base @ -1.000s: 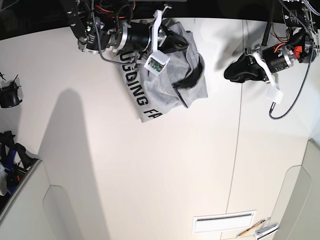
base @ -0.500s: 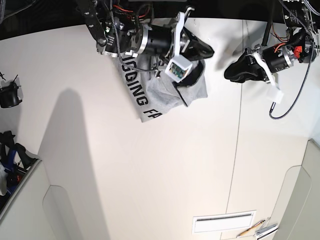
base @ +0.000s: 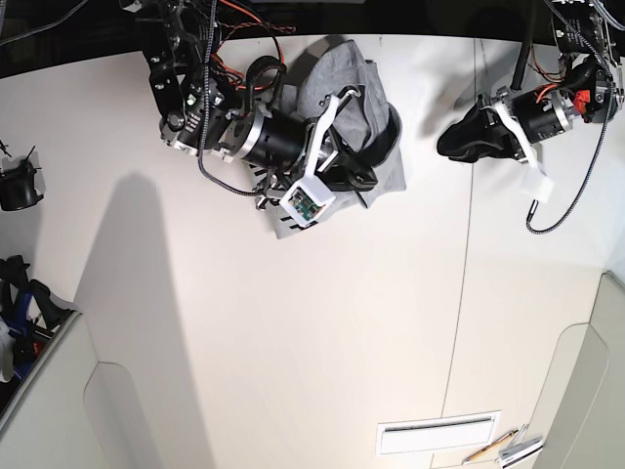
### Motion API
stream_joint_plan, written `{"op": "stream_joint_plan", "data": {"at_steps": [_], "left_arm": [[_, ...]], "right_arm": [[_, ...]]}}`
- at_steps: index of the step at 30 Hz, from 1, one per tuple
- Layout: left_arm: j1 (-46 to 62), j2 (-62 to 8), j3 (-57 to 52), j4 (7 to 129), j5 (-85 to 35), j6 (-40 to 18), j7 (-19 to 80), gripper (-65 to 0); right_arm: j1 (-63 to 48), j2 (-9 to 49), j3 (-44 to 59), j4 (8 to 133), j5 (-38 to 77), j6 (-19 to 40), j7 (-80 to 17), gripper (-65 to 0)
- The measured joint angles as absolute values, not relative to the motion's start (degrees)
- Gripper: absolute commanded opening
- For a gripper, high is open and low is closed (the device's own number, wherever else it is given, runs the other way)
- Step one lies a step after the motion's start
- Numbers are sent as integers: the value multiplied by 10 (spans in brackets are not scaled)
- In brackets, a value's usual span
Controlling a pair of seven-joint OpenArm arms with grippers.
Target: Fold the T-shirt properly
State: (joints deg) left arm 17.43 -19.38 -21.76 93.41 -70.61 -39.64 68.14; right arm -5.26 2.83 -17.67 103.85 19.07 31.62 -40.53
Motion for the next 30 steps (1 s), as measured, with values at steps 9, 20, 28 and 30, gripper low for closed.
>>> {"op": "stream_joint_plan", "data": {"at_steps": [9,20,28,30], "left_arm": [[174,-194,-218,934,-706,-396,687,-429],[172,-194,-236,934,-712,-397,692,-429],[173,-194,-339,956,-788,-397,749,-506],[173,-194,-336,988,-818,-397,780,-555]], "right_arm": [[39,-9,-212,874,215,313,-380,-650],[54,-79,-314,849,224,313,-367,-650],[109,-78,-286,888,225,319,-364,-650],[121,-81,-249,909,213,319,-371,-650]]}}
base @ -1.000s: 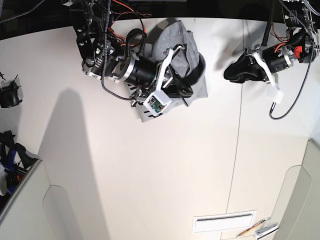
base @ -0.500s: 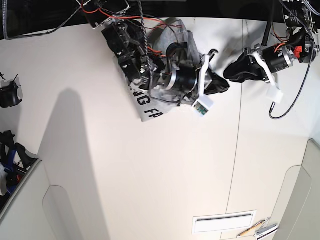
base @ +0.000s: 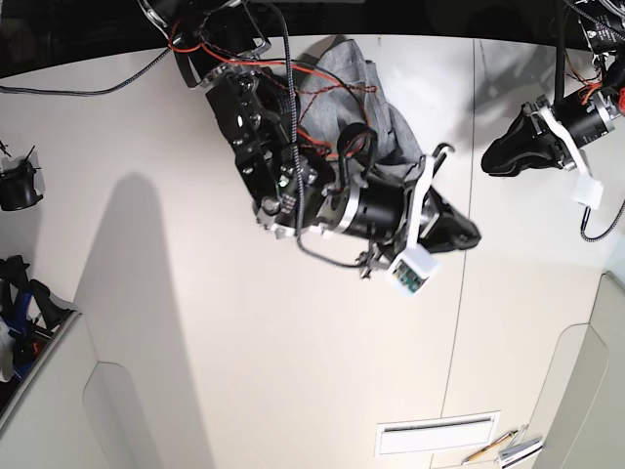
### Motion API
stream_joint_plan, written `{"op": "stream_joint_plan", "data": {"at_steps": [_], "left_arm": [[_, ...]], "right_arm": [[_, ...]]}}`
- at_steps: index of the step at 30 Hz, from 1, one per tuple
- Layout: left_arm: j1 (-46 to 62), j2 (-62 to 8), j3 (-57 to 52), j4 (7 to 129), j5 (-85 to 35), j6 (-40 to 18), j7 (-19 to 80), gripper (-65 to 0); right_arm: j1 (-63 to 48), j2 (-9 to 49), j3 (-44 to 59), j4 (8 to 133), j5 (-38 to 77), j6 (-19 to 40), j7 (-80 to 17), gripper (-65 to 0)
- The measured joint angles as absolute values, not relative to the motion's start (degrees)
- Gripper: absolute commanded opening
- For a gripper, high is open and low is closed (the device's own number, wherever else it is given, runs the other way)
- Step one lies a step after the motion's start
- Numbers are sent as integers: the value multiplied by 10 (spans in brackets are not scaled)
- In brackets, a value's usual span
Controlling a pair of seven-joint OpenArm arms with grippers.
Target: Fold the T-shirt properly
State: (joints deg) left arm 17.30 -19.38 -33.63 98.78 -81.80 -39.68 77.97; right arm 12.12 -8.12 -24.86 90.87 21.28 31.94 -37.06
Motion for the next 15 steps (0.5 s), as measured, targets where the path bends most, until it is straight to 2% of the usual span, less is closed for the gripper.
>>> {"op": "stream_joint_plan", "data": {"at_steps": [8,11,13,15], "left_arm": [[192,-194,-230,1152,-809,-397,784,-566],[189,-188,-170,1185,-740,-399,707,-566],[183,-166,-142,1182,-648,-398,653,-566],[182,-146,-118,1167,-605,-394,611,-566]], "right_arm": [[143,-65,-50,914,195,318,-389,-650],[143,-39,-8,912,195,318,-392,-650],[143,-17,5,905,196,318,-390,-650],[143,6,7,888,197,318,-390,-650]]}}
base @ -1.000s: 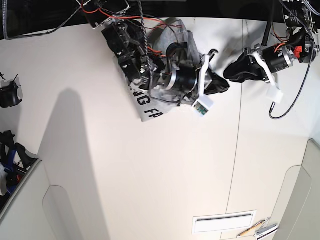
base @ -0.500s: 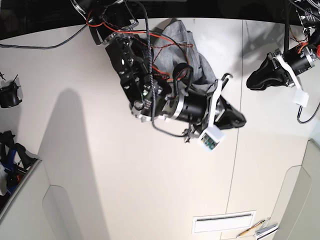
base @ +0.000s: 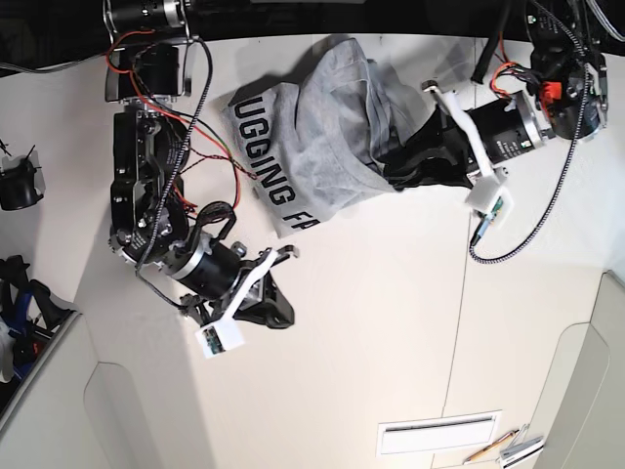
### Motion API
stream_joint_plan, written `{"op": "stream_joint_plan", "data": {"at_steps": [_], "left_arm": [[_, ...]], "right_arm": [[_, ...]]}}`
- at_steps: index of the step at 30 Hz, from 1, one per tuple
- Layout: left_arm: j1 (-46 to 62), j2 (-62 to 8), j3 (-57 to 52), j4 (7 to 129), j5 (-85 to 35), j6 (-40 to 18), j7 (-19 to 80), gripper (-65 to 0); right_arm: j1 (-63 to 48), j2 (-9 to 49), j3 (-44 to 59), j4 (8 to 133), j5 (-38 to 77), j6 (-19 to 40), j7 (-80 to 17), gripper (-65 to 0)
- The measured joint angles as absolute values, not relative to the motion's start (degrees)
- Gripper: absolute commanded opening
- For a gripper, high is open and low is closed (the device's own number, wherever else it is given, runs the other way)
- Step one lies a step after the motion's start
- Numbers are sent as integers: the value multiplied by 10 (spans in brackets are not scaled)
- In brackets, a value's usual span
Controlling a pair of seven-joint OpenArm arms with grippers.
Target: Fold the T-shirt properly
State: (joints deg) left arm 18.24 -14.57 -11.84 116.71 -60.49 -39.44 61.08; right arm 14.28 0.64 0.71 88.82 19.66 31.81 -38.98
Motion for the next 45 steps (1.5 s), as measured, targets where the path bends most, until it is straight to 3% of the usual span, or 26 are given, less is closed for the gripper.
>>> {"op": "stream_joint_plan", "data": {"at_steps": [4,11,20,32,34,41,43,45], "left_arm": [[183,-114,-76,1153,-601,-395,612,-566],[185,-113,-44,1118,-563,-395,617,-566],[182,-113,-45,1026,-460,-395,593,-566],[175,-113,-176,1033,-510,-395,625,-566],[175,-113,-185,1034,-557,-395,633,-566],[174,-113,-200,1043,-542,-395,630,-565],[174,-113,-201,1043,-571,-395,639,-543],[174,-112,-201,1043,-590,-395,652,-445]], "right_arm": [[143,38,7,833,212,319,-390,-650],[142,39,6,752,258,320,-388,-650],[141,38,6,746,287,324,-388,-650],[142,38,6,746,269,324,-388,-650],[141,40,6,746,270,324,-388,-650],[142,37,5,746,272,324,-388,-650],[142,37,5,746,272,324,-388,-650],[141,36,5,746,272,324,-388,-650]]}}
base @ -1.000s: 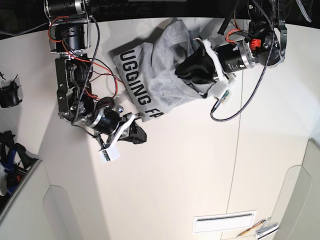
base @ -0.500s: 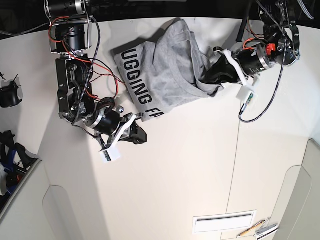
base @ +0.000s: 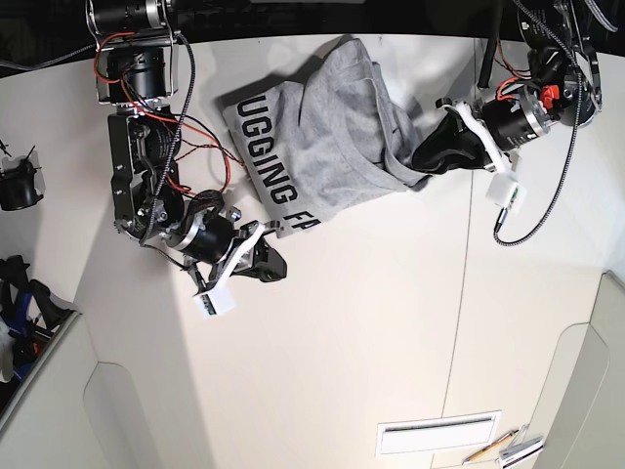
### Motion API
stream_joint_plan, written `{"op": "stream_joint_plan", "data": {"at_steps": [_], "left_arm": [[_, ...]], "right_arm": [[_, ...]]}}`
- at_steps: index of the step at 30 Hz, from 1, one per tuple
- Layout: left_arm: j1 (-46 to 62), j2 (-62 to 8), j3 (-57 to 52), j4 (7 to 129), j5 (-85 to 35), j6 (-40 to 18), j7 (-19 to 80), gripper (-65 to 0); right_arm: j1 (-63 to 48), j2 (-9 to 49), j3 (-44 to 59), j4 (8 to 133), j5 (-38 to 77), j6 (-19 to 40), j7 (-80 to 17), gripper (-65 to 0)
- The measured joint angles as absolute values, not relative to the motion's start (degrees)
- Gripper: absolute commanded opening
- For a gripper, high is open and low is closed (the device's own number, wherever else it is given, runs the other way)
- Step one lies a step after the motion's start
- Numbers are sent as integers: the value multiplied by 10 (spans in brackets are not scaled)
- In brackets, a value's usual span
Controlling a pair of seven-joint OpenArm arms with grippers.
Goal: Fold the T-shirt properly
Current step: 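Grasp the shirt's folded edge with the left gripper and tuck it under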
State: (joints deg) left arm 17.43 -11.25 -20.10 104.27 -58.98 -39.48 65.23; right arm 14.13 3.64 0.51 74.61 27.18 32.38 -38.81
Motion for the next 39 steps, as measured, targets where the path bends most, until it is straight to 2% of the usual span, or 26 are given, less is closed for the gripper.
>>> {"op": "stream_joint_plan", "data": {"at_steps": [2,3,4,15,23,27,39], "left_arm": [[174,-113,-201,1043,-595,-395,667,-321],[175,-112,-201,1043,-595,-395,669,-289],[176,-113,-201,1043,-595,-395,669,-284],[208,-108,-201,1043,-639,-395,677,-285],[208,-66,-200,1043,-595,-395,670,-284],[208,-67,-201,1043,-549,-395,636,-284],[208,-62,-201,1043,-514,-395,636,-296]], "right_arm": [[142,36,5,746,272,324,-388,-650],[142,37,5,746,272,324,-388,-650],[142,37,5,746,272,324,-388,-650],[142,37,5,746,272,324,-388,-650],[141,37,5,746,272,324,-388,-650],[142,37,5,746,272,324,-388,-650],[142,37,5,746,272,324,-388,-650]]}}
